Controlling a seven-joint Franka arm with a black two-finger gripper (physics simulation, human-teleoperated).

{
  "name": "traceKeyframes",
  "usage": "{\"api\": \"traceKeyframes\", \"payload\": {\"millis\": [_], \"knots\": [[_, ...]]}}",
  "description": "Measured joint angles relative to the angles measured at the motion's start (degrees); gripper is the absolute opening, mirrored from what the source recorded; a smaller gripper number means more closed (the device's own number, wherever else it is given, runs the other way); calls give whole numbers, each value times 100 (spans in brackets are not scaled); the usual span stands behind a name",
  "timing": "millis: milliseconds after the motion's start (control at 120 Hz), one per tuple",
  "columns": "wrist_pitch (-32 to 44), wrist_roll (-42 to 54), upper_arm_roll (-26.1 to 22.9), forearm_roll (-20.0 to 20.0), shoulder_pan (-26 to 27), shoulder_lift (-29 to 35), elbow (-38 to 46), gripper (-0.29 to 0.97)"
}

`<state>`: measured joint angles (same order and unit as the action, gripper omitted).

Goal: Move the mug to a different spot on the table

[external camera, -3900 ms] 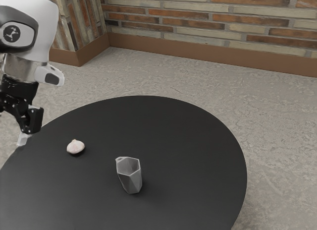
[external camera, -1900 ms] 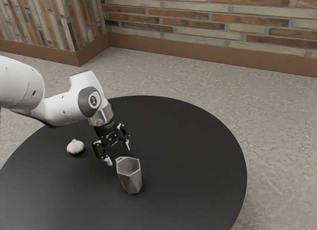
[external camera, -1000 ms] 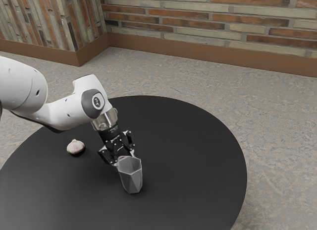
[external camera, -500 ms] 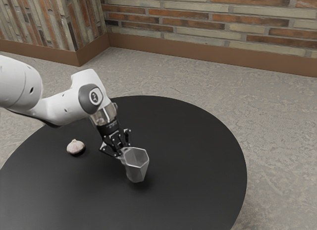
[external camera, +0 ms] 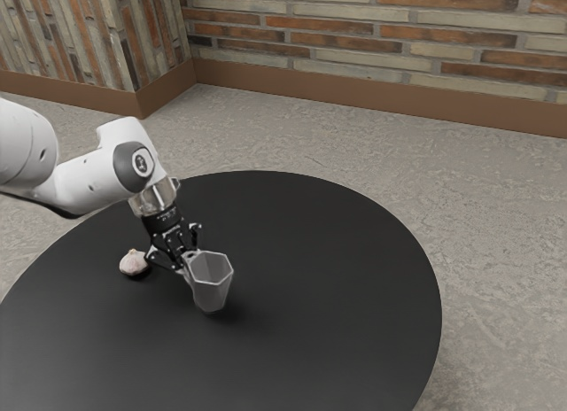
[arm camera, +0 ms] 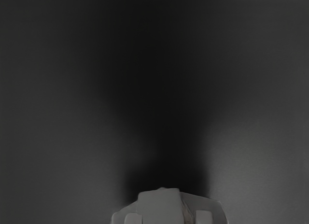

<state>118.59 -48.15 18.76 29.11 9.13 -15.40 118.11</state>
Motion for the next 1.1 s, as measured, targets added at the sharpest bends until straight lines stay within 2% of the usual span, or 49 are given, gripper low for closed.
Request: {"api": "traceKeyframes", "payload": {"millis": [300,600,867,1100], "knots": [[-33,597,52,37,-232,-48,-131,-5],[-638,1098,57,160,-233,202,243,-5],[-795,1391,13,622,-232,-41,319,-6],[-817,1551,4,766,-232,-83,324,-6]]}}
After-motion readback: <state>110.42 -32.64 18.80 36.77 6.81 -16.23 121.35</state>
